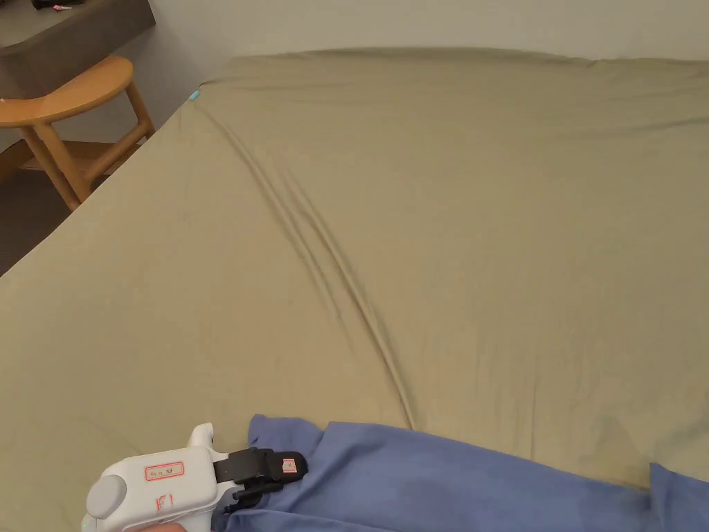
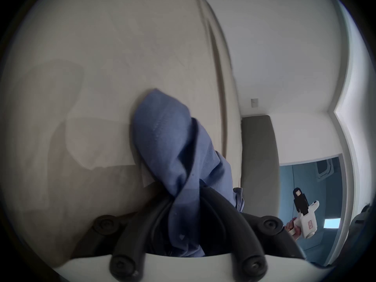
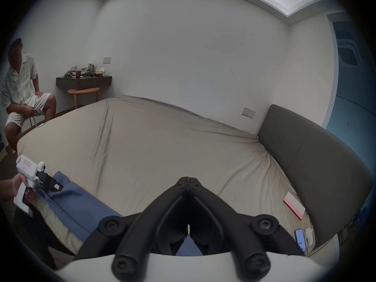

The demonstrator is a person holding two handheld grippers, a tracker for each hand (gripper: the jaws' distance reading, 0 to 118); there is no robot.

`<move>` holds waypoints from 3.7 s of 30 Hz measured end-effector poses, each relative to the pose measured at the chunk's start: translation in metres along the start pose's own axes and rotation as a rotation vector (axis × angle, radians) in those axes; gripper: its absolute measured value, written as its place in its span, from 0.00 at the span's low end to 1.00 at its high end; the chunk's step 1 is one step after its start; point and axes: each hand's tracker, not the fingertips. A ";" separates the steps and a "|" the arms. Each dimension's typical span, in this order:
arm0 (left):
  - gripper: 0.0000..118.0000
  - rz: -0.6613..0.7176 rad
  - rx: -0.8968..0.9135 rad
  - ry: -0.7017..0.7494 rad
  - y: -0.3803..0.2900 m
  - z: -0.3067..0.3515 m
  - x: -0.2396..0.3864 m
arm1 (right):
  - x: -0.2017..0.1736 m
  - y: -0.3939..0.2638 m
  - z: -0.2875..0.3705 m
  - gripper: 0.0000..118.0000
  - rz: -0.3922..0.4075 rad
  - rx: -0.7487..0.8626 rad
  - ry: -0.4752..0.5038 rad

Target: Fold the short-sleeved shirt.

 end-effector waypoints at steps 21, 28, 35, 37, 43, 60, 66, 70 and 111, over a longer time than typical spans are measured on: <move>0.05 -0.318 0.219 0.308 0.039 0.064 0.078 | 0.020 -0.001 0.019 0.00 -0.016 0.010 -0.037; 0.05 -0.469 0.169 0.481 0.029 0.081 0.123 | 0.024 -0.002 0.018 0.00 -0.040 0.017 -0.034; 0.05 -0.600 0.017 0.471 -0.012 0.050 0.185 | 0.026 -0.004 0.027 0.00 -0.053 0.031 -0.023; 0.05 -0.658 -0.031 0.445 -0.034 0.032 0.211 | 0.029 -0.005 0.031 0.00 -0.058 0.036 -0.024; 0.05 -0.644 -0.140 0.372 -0.073 -0.038 0.254 | 0.046 -0.013 0.044 0.00 -0.079 0.046 -0.042; 0.76 -0.325 -0.238 0.249 -0.113 -0.151 0.223 | 0.087 -0.043 0.046 0.00 -0.157 0.007 -0.109; 0.76 -0.342 -0.134 0.087 -0.093 -0.090 0.243 | 0.082 -0.041 0.043 0.00 -0.153 0.008 -0.100; 0.64 -0.580 0.059 0.273 -0.086 -0.061 0.246 | 0.075 -0.037 0.042 0.00 -0.149 0.014 -0.089; 0.34 -0.512 0.178 0.196 -0.089 -0.041 0.177 | 0.061 -0.027 0.040 0.00 -0.096 -0.012 -0.062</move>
